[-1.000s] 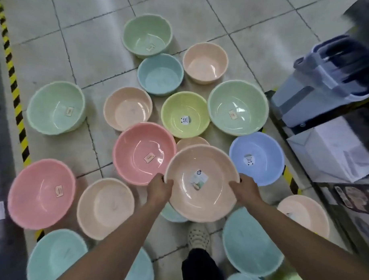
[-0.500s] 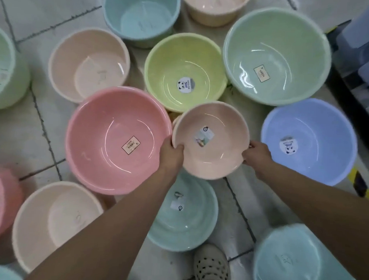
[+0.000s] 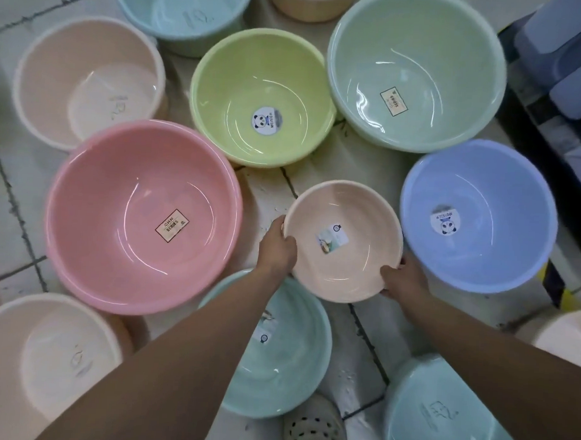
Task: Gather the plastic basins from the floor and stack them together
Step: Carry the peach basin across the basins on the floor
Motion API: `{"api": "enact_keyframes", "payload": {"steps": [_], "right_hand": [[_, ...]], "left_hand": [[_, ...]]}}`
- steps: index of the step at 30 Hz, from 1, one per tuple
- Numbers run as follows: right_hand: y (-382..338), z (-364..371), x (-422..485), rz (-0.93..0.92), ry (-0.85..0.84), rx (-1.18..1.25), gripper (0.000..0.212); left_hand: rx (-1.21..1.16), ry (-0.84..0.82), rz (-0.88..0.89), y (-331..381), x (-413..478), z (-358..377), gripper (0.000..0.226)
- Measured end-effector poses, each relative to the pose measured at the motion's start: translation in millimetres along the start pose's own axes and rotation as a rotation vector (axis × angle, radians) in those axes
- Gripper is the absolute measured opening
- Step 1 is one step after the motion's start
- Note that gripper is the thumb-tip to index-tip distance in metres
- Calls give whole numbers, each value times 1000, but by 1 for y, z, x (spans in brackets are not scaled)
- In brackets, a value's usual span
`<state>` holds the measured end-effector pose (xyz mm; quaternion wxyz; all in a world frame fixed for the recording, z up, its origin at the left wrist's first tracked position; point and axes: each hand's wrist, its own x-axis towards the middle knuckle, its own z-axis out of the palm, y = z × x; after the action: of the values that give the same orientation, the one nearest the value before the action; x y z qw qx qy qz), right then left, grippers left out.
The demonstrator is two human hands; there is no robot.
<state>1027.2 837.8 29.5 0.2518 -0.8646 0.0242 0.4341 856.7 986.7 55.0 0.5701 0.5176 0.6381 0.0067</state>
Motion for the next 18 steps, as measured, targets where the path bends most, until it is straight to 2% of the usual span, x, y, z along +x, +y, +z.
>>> {"api": "enact_keyframes", "payload": {"steps": [2, 6, 9, 13, 18], "right_hand": [[1, 4, 1, 13, -16, 92, 43], [-19, -4, -19, 1, -45, 241, 38], [-40, -24, -43, -7, -67, 292, 30], [-56, -58, -86, -59, -73, 294, 23], [-56, -109, -162, -72, -94, 296, 25]], "left_hand": [[-34, 5, -8, -6, 1, 2, 58], [-122, 91, -64, -1, -9, -2, 25], [-184, 133, -45, 13, -32, -8, 16], [-275, 107, -58, 39, -77, -21, 24], [-233, 75, -36, 57, -161, -44, 36]]}}
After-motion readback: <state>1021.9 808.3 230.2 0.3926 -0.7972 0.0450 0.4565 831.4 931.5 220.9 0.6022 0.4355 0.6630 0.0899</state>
